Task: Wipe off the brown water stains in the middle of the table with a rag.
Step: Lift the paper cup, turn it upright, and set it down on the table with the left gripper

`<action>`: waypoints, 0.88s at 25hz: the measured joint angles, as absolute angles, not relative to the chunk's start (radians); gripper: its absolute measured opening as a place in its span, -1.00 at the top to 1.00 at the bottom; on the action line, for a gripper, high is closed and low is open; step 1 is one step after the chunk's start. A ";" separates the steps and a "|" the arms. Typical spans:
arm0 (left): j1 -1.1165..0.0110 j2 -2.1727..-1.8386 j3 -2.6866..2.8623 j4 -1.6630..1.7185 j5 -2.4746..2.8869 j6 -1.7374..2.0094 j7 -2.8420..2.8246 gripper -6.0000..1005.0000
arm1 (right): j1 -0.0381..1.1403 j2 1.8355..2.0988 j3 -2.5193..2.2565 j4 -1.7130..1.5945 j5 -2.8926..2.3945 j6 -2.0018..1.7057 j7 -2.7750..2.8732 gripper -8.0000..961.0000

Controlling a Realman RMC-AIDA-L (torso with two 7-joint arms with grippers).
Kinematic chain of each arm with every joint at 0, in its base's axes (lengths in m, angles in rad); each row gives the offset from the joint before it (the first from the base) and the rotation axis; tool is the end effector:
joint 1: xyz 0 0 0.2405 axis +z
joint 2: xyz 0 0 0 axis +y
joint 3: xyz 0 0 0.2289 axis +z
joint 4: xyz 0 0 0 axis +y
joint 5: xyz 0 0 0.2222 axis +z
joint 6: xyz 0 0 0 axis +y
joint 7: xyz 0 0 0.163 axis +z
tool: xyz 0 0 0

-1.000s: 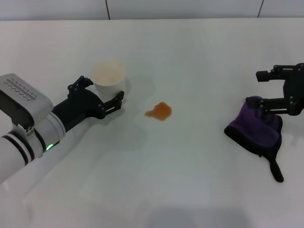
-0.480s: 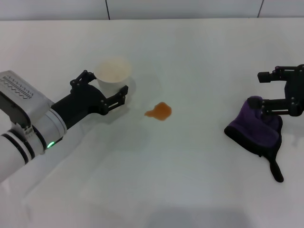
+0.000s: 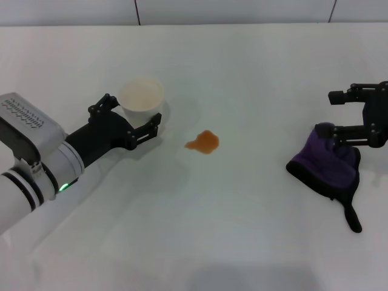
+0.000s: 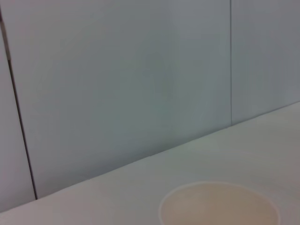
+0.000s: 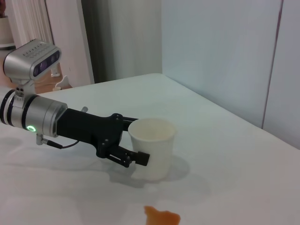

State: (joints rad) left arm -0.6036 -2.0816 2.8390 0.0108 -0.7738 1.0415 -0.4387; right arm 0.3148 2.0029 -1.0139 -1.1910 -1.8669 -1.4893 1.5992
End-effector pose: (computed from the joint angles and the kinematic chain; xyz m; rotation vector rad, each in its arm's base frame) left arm -0.2833 0.3469 -0.0807 -2.2320 -0.4690 -0.5570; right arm 0.2225 0.3384 0.0664 -2.6747 0.3757 0.3960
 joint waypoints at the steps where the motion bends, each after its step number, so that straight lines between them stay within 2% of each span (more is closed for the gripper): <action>1: -0.602 -2.082 2.839 0.011 -0.774 1.042 -0.440 -0.76 | 0.315 2.003 -1.014 -1.191 -1.867 -1.489 1.599 -0.54; 22: -0.565 -2.083 2.839 0.010 -0.773 1.034 -0.463 -0.76 | 0.319 2.005 -1.020 -1.188 -1.867 -1.490 1.600 -0.54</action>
State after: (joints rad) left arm -0.5649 -2.0831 2.8394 0.0099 -0.7731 1.0339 -0.4630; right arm 0.3187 2.0049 -1.0200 -1.1881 -1.8668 -1.4895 1.5998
